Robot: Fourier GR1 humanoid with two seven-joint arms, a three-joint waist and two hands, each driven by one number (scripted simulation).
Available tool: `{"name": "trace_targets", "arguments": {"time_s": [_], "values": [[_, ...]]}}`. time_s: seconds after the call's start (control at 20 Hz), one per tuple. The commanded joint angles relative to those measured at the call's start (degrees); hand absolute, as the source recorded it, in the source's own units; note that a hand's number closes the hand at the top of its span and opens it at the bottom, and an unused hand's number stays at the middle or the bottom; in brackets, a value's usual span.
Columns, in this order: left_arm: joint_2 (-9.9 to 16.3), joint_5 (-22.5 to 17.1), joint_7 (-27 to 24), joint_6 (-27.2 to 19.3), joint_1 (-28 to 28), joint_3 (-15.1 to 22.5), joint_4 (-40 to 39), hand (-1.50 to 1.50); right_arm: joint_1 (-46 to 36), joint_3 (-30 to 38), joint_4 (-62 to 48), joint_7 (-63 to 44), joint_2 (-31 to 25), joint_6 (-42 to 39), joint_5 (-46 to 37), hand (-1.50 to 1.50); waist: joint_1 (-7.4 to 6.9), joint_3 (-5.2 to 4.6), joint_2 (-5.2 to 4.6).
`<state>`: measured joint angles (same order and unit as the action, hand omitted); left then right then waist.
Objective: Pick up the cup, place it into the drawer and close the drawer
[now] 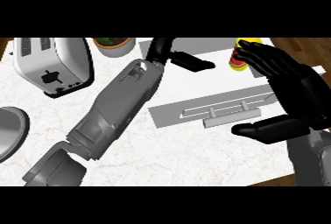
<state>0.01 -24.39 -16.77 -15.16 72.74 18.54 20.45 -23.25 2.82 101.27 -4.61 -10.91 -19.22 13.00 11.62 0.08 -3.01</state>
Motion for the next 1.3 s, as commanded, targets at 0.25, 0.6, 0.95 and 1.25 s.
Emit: {"name": "trace_targets", "arguments": {"time_s": [0.25,0.6,0.95,1.25], "values": [[-0.01,-9.31,-9.1,-0.26,-0.2,-3.04,3.33,-1.5,1.12,-9.65,-0.41,-4.82,-4.16,-14.36,5.0,1.5,-1.61,-0.1,0.65],[-0.01,-12.96,-11.76,-2.58,-0.46,-3.0,1.86,-1.5,3.3,-14.69,0.34,-9.31,-10.47,-16.6,-7.21,-1.5,-5.82,-0.09,1.78],[-0.01,-13.72,-14.71,-0.47,-2.88,-5.3,2.66,-1.5,7.57,-18.94,-7.09,1.11,-10.26,-7.74,-29.7,-1.5,-10.97,-0.01,2.41],[1.55,-13.85,-15.03,2.89,-9.51,-4.72,7.3,-1.5,5.18,-25.1,-24.16,7.94,-7.84,-2.53,-40.07,-1.5,-14.03,-0.01,2.76]]}}
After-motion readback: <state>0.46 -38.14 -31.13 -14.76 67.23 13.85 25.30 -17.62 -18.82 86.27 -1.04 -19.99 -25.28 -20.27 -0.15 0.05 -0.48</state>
